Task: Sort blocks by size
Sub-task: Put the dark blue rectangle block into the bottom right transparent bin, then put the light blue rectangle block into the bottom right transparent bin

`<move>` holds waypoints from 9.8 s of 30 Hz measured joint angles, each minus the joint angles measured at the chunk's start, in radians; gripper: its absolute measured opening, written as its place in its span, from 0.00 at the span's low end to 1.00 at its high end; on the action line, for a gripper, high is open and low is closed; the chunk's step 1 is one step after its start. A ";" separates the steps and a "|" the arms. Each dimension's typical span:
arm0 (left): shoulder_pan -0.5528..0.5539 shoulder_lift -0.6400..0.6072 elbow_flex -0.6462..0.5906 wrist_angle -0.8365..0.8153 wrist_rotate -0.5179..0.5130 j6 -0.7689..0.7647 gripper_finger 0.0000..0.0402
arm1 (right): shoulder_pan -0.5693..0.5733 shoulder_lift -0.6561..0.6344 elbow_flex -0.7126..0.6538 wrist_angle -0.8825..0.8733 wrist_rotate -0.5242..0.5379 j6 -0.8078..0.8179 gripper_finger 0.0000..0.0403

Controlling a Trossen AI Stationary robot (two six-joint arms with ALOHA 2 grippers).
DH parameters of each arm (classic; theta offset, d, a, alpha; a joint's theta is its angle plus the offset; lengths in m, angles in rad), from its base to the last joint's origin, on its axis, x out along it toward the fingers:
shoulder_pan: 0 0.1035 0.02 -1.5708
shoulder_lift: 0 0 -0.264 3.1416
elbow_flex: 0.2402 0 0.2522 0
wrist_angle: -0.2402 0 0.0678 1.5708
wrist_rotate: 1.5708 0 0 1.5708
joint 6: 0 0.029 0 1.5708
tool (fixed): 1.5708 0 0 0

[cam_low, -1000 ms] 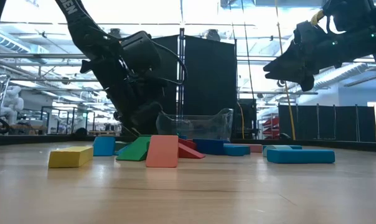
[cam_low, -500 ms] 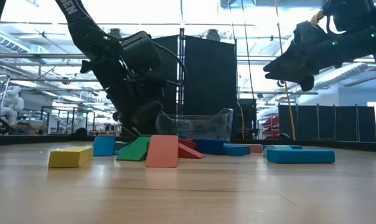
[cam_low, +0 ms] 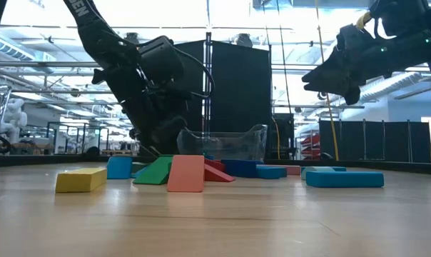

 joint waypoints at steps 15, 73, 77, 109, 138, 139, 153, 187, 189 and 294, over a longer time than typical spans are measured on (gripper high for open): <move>-0.038 0.000 0.000 0.000 -0.023 0.001 0.37 | 0.000 0.000 0.000 -0.021 0.000 0.007 0.33; -0.108 -0.251 0.187 0.001 0.444 -0.028 0.34 | 0.341 0.575 0.443 -0.087 0.174 -0.884 0.46; -0.108 -0.250 0.187 0.006 0.459 -0.029 0.34 | 0.339 0.587 0.459 -0.084 0.187 -0.891 0.42; -0.119 -0.250 0.187 0.000 0.319 0.310 0.34 | 0.455 0.282 0.459 -0.571 0.293 -0.611 0.12; -0.173 -0.249 0.185 0.024 0.070 0.558 0.34 | 0.845 0.225 0.785 -1.481 -0.269 0.641 0.12; -0.173 -0.249 0.185 0.024 0.069 0.559 0.34 | 0.863 0.236 0.785 -1.481 -0.290 0.669 0.12; -0.171 -0.249 0.185 -0.036 0.003 0.523 0.34 | 1.021 0.426 0.785 -1.480 -0.321 0.863 0.12; -0.088 0.050 0.185 0.281 0.178 0.557 0.71 | 1.006 0.498 0.784 -1.553 -0.331 0.926 0.37; -0.084 0.051 0.185 0.290 0.212 0.550 0.71 | 1.005 0.498 0.784 -1.553 -0.323 0.924 0.37; 0.053 0.235 0.422 -0.227 0.314 0.626 0.32 | 0.946 0.492 0.971 -1.573 0.245 0.568 0.37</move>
